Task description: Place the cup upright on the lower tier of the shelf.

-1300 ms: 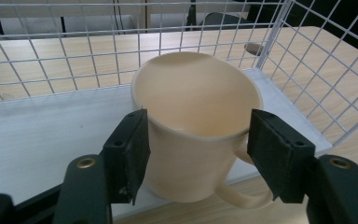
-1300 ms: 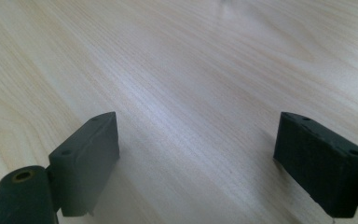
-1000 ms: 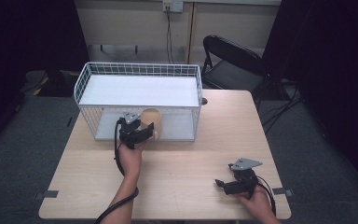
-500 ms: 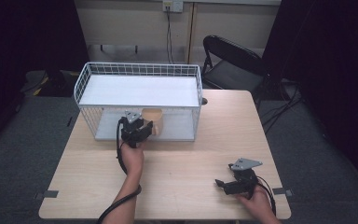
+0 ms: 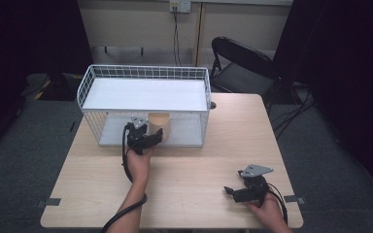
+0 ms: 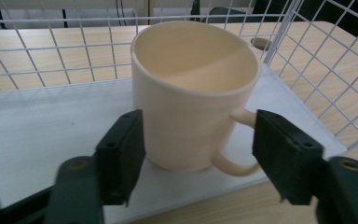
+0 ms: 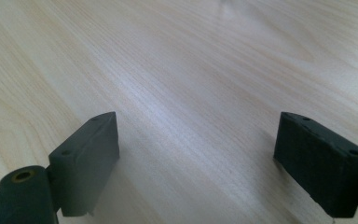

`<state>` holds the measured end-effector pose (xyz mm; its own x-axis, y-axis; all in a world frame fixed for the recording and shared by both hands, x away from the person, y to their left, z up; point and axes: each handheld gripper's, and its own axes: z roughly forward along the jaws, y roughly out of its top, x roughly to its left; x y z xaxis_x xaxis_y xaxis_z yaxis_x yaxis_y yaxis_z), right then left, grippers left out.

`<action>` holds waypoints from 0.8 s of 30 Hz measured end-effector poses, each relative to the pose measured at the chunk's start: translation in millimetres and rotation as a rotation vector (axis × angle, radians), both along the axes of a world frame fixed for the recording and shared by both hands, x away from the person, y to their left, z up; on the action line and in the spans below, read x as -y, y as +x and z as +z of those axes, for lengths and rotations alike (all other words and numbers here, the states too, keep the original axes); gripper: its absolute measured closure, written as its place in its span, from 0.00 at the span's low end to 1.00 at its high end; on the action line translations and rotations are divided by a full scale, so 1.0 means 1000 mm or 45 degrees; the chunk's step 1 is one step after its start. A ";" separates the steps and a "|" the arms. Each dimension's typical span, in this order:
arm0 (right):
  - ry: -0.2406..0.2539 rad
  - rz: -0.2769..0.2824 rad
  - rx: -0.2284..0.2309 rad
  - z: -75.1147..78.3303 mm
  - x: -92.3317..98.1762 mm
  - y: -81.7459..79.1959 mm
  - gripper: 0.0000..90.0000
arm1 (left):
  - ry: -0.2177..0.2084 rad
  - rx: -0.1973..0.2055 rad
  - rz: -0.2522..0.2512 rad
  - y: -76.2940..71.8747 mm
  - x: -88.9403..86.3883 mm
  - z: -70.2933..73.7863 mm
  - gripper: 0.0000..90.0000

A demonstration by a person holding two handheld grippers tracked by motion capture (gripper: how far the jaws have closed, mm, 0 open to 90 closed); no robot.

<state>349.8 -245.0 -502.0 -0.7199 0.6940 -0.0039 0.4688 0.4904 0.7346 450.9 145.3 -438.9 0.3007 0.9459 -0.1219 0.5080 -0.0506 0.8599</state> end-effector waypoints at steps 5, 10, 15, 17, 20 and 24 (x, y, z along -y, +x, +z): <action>0.000 0.000 0.000 0.000 0.000 0.000 0.15 | 0.016 0.000 -0.002 -0.004 -0.003 0.002 0.30; 0.000 0.000 0.000 0.000 0.000 0.000 0.15 | 0.007 -0.010 -0.037 -0.007 -0.006 0.003 0.26; 0.000 0.000 0.000 0.000 0.000 0.000 0.15 | -0.031 -0.018 -0.072 -0.010 -0.007 0.002 0.23; 0.000 0.000 0.000 0.000 0.000 0.000 0.15 | -0.001 -0.027 -0.085 -0.011 -0.006 0.001 0.22; 0.000 0.000 0.000 0.000 0.000 0.000 0.15 | 0.046 -0.020 -0.130 -0.014 -0.005 -0.003 0.22; 0.000 0.000 0.000 0.000 0.000 0.000 0.15 | 0.064 -0.025 -0.148 -0.017 -0.006 -0.004 0.20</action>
<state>349.8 -245.1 -502.0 -0.7201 0.6938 -0.0036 0.4689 0.4905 0.7346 434.2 151.1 -443.3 0.4066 0.9099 -0.0823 0.5128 -0.1527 0.8448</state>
